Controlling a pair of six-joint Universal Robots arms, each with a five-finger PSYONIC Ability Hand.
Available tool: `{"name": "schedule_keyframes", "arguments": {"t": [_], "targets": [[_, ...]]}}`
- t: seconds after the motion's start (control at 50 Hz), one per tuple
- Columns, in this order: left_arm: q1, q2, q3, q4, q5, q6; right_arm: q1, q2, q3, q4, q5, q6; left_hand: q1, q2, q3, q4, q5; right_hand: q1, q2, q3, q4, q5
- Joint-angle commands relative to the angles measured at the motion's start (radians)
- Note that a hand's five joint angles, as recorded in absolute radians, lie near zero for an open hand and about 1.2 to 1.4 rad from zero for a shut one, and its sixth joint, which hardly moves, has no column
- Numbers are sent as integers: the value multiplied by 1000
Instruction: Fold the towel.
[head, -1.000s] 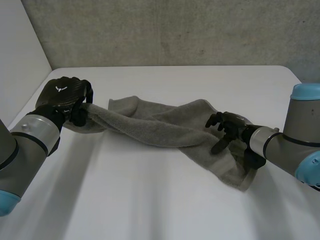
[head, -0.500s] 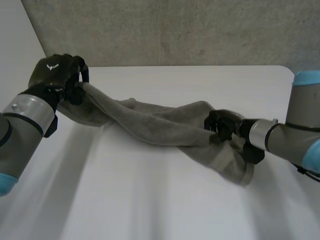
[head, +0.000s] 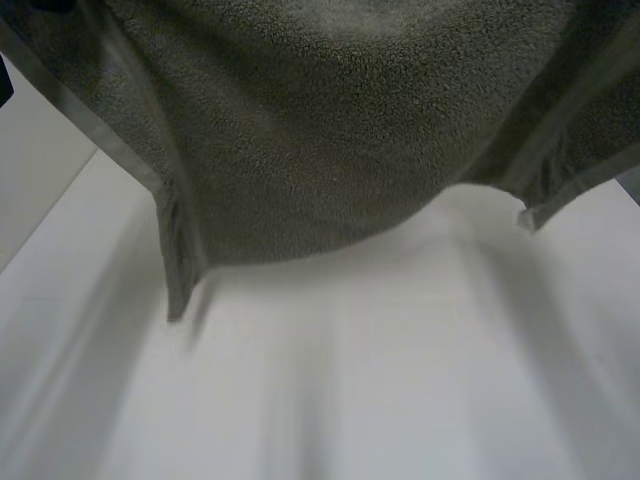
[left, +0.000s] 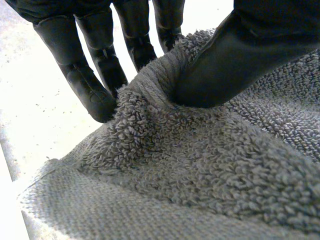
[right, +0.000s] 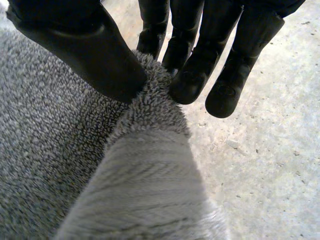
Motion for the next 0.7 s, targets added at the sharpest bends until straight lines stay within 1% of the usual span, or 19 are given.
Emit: {"name": "schedule_keyframes", "arguments": {"t": [0.02,0.04,0.08,0.14,0.18,0.2,0.24,0.26,0.3,0.36,0.4,0.42,0.44,0.46,0.48,0.52,0.54,0.62,0.7], "targets": [[5,-115,9,-39,3,17,56,156,-46,149,18,-230,-77,-116,-150,-121,-283,60,87,49,54,60],[5,-116,9,-39,3,17,56,157,-46,150,18,-230,-77,-116,-150,-121,-283,60,87,49,54,60],[8,-201,9,-48,3,60,104,242,-66,203,57,-322,-77,-116,-150,-121,-283,60,87,49,54,60],[8,-242,9,-49,3,99,121,290,-71,217,83,-375,-77,-116,-150,-121,-283,60,87,49,54,60],[5,-335,14,-43,3,190,148,389,-86,223,145,-484,-77,-116,-150,-121,-283,60,87,49,54,60],[5,-335,14,-43,3,191,148,390,-86,223,146,-485,-77,-116,-150,-121,-283,60,87,49,54,60],[-11,-427,46,-40,-4,279,185,486,-120,213,192,-586,-77,-116,-150,-121,-283,60,87,49,54,60],[-11,-427,46,-40,-4,280,185,486,-120,213,192,-586,-77,-116,-150,-121,-283,60,87,49,54,60],[-11,-507,107,-37,-7,329,219,581,-187,164,239,-666,-77,-116,-150,-121,-283,60,87,49,54,60],[-9,-538,152,-28,-10,332,233,620,-223,114,261,-689,-77,-116,-150,-121,-283,60,87,49,54,60],[-9,-567,242,6,-17,324,248,655,-267,-64,305,-697,-77,-116,-150,-121,-283,60,87,49,54,60],[-5,-565,276,33,-23,310,250,654,-264,-194,319,-689,-77,-116,-150,-121,-283,60,87,49,54,60],[-5,-565,276,33,-24,310,250,654,-264,-196,319,-689,-77,-116,-150,-121,-283,60,87,49,54,60],[-5,-558,298,73,-34,285,253,644,-247,-334,333,-688,-77,-116,-150,-121,-283,60,87,49,54,60],[-5,-558,298,73,-34,284,253,644,-247,-335,333,-688,-77,-116,-150,-121,-283,60,87,49,54,60],[-2,-507,301,189,-69,214,253,596,-171,-579,344,-675,-77,-116,-150,-121,-283,60,87,49,54,60],[3,-474,293,229,-82,186,256,556,-128,-656,345,-668,-77,-116,-150,-121,-283,60,87,49,54,60],[8,-406,249,273,-86,135,259,489,-71,-659,331,-654,-77,-116,-150,-121,-283,60,87,49,54,60],[15,-367,149,271,-80,126,260,471,-33,-529,316,-637,-77,-116,-150,-121,-283,60,87,49,54,60]]}}
